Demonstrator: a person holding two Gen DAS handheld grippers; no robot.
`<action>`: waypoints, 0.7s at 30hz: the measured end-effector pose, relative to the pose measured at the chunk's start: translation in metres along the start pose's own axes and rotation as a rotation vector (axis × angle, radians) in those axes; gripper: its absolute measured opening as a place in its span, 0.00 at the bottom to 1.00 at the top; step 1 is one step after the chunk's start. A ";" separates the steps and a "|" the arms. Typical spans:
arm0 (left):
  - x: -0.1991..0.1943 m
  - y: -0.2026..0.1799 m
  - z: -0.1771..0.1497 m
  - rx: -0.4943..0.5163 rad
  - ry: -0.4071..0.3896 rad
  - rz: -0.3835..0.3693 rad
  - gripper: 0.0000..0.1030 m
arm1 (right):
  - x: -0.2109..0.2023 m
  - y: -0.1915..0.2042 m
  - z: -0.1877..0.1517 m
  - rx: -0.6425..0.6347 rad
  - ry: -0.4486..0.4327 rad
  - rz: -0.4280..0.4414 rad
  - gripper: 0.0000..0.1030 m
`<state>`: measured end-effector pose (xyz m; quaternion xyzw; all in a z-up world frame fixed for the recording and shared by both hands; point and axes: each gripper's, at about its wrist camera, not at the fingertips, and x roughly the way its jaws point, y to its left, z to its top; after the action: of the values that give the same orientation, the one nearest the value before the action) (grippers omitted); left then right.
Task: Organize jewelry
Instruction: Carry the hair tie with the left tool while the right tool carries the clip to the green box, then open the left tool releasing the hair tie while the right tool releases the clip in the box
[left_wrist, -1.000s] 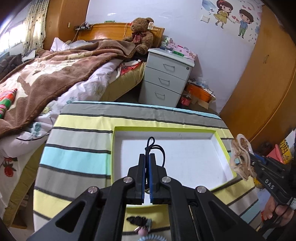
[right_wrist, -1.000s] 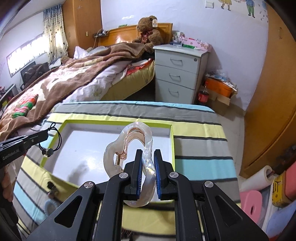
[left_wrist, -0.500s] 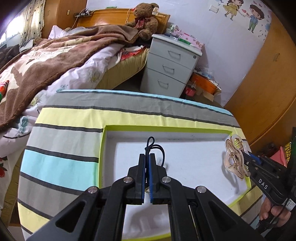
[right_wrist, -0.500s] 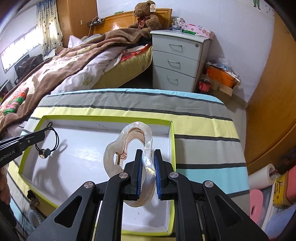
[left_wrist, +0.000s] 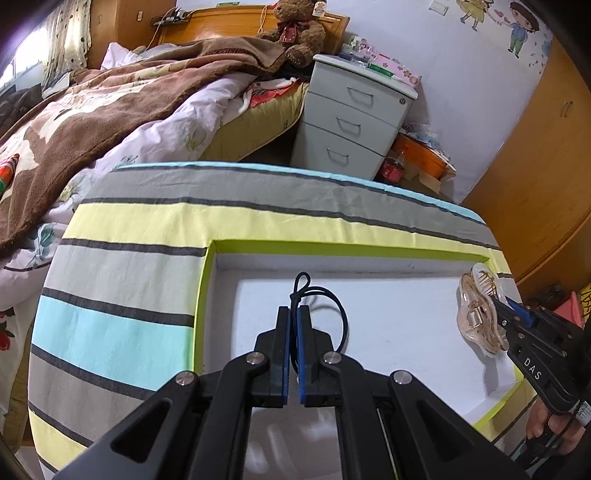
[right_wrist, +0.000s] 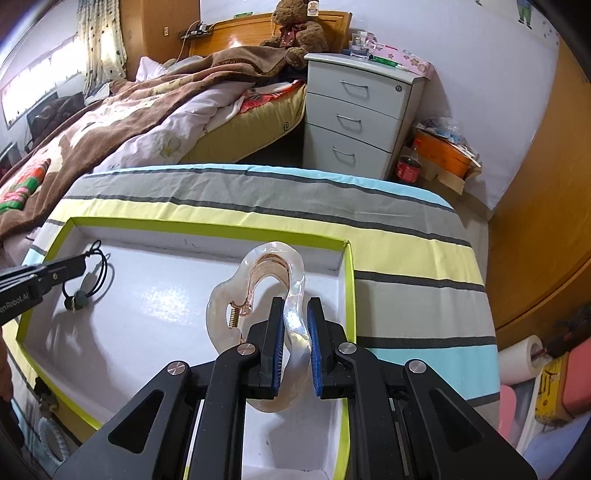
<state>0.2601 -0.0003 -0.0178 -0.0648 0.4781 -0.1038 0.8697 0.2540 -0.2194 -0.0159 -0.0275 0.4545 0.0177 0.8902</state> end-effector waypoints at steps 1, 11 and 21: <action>0.001 0.001 0.000 -0.005 0.003 -0.001 0.03 | 0.000 -0.001 0.000 0.001 -0.001 0.000 0.12; 0.008 0.003 0.000 -0.010 0.013 0.018 0.04 | 0.002 0.000 0.000 -0.011 0.003 -0.016 0.14; 0.008 0.003 0.002 -0.012 0.021 0.016 0.23 | 0.001 -0.001 0.001 -0.011 -0.015 -0.014 0.14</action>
<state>0.2663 0.0005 -0.0240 -0.0652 0.4882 -0.0947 0.8652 0.2550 -0.2207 -0.0162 -0.0357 0.4473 0.0141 0.8936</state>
